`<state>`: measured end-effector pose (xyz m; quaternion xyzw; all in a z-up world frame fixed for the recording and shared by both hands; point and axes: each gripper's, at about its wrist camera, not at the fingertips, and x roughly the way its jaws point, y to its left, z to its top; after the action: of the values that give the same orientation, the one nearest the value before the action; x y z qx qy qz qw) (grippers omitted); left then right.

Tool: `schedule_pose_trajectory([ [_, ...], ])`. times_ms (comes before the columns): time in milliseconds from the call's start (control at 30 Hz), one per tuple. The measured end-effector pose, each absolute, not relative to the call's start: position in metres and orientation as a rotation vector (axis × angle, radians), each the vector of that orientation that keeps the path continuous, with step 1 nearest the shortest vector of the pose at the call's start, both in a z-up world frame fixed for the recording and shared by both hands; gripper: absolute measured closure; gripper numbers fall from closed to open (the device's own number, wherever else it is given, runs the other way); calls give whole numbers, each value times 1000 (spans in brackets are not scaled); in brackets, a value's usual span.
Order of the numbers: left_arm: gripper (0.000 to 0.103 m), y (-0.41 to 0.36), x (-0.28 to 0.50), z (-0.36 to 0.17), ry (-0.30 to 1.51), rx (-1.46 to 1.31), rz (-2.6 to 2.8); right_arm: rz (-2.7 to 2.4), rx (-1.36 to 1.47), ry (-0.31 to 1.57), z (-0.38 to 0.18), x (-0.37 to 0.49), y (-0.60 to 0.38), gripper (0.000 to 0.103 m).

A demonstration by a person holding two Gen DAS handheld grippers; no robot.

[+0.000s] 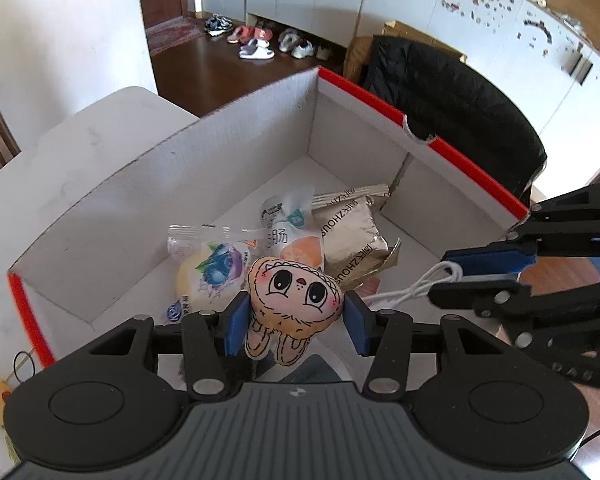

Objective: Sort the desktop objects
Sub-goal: 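Lower and release the doll keychain with left tool while right tool releases the cable in the box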

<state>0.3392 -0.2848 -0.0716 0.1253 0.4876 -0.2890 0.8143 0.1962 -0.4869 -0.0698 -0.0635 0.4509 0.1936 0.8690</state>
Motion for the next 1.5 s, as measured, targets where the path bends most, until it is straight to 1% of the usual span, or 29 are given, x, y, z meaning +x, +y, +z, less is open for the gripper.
schedule_pose_trajectory([
  [300,54,-296,343,-87,1111,326,-639,439,-150,988,-77,208,-480,87],
  [500,54,-284,344,-89,1122,258,-638,444,-154,987,-73,206,-482,85],
  [567,54,-280,343,-88,1119,237,-638,448,-142,987,-72,205,-483,81],
  [667,48,-275,341,-85,1110,217,-640,452,-124,986,-69,204,-487,79],
  [900,42,-269,328,-72,1071,190,-647,465,-96,969,-61,200,-496,73],
  [1100,41,-265,316,-58,1024,168,-635,468,-74,940,-54,195,-501,68],
  [1200,41,-262,309,-51,1002,149,-628,475,-78,926,-50,192,-500,64],
  [1267,41,-259,304,-48,993,130,-626,478,-78,916,-47,190,-500,59],
  [1500,41,-247,280,-33,934,95,-616,480,-39,894,-41,185,-502,52],
])
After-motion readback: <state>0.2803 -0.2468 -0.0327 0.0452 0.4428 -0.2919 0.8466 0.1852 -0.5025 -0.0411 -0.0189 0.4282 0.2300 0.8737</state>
